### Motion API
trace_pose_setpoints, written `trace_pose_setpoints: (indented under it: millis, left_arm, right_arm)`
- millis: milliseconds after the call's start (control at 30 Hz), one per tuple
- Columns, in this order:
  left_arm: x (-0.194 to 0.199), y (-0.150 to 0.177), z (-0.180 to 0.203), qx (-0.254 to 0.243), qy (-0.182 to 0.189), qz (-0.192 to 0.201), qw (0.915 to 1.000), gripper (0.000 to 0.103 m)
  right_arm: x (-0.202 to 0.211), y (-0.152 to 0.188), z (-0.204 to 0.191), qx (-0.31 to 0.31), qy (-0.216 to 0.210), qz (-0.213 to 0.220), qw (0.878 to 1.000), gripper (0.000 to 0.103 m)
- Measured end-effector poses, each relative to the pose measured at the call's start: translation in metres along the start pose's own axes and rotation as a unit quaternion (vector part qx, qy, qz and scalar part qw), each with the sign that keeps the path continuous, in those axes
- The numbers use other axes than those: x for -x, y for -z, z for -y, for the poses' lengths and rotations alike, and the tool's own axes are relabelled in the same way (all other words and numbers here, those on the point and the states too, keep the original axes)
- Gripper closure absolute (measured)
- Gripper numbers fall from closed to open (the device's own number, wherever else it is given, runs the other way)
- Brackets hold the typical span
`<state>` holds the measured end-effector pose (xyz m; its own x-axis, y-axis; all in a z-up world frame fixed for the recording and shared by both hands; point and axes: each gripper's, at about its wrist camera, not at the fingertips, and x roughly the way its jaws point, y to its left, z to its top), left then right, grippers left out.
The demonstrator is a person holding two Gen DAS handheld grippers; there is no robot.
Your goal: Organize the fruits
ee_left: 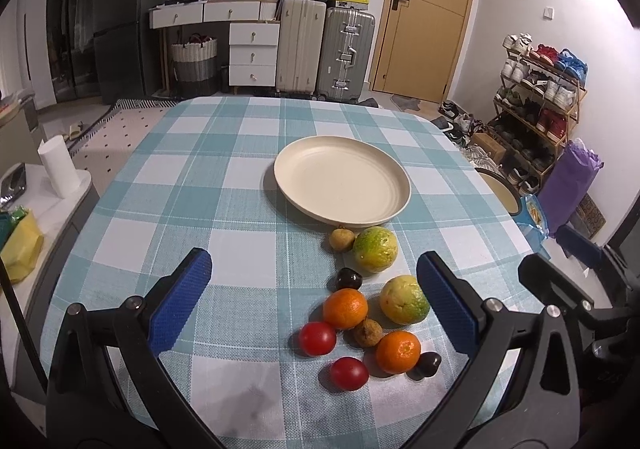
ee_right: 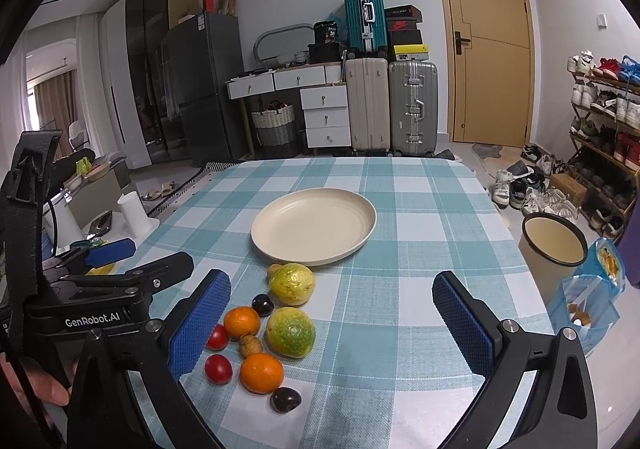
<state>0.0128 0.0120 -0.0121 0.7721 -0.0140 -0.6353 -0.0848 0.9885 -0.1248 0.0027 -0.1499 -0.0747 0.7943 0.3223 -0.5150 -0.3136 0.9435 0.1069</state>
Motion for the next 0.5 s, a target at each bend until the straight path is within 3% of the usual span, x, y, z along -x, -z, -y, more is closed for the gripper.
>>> trace_pose_setpoints:
  millis: [500]
  left_arm:
    - [-0.042, 0.001, -0.035, 0.018, -0.002, 0.008, 0.9998, 0.001]
  right_arm:
    - [-0.049, 0.017, 0.012, -0.033, -0.055, -0.058, 0.996, 0.0]
